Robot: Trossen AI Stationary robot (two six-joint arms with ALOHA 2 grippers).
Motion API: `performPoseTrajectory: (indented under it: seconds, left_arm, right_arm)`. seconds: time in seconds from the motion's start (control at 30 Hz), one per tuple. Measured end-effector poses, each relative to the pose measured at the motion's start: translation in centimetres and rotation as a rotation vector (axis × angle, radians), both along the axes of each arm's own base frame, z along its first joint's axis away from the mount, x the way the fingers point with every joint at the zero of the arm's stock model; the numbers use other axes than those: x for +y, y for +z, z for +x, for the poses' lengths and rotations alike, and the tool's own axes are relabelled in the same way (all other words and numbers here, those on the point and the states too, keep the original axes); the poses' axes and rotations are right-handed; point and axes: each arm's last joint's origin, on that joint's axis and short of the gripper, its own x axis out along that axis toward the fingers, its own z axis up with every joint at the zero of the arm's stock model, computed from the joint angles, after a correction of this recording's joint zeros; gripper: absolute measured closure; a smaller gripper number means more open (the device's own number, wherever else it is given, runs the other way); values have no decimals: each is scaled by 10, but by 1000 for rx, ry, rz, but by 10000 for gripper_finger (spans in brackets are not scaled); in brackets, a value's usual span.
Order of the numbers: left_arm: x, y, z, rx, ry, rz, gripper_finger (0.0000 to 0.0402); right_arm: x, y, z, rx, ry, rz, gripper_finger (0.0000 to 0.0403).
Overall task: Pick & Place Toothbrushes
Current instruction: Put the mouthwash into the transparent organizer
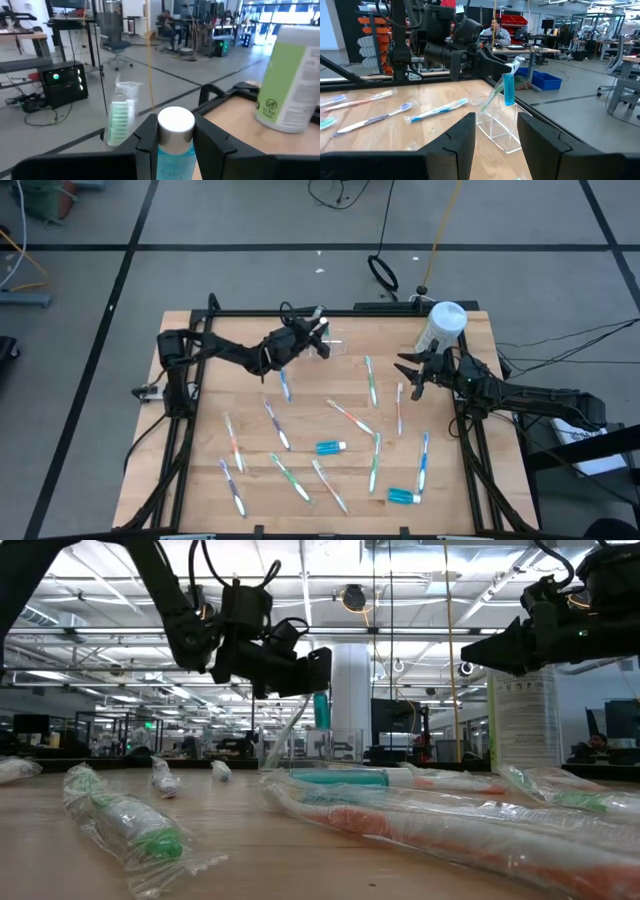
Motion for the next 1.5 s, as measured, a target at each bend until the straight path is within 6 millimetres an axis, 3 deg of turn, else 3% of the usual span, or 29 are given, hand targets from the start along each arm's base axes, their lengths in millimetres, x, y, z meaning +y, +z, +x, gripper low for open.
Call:
performPoseTrajectory:
  seconds: [0.27, 0.5, 0.7, 0.87, 1.27, 1.5]
  left_arm:
    - [-6, 23, -4, 12, 12, 64, 315]
    - [-3, -1, -5, 92, 21, -65, 315]
    - [5, -13, -2, -4, 26, -128, 307]
    - [15, -32, -5, 31, 61, -180, 295]
    - [16, -34, -4, 75, -13, -139, 289]
    - [16, -34, -4, 79, -15, -130, 245]
  right_arm:
    - [0, -1, 0, 7, 0, 5, 261]
    - [0, -1, 0, 7, 0, 5, 261]
    - [0, -1, 0, 7, 0, 2, 261]
    - [0, 0, 0, 3, -1, -8, 261]
    - [0, 0, 0, 8, -1, -22, 261]
    - [0, 0, 0, 8, -1, -22, 261]
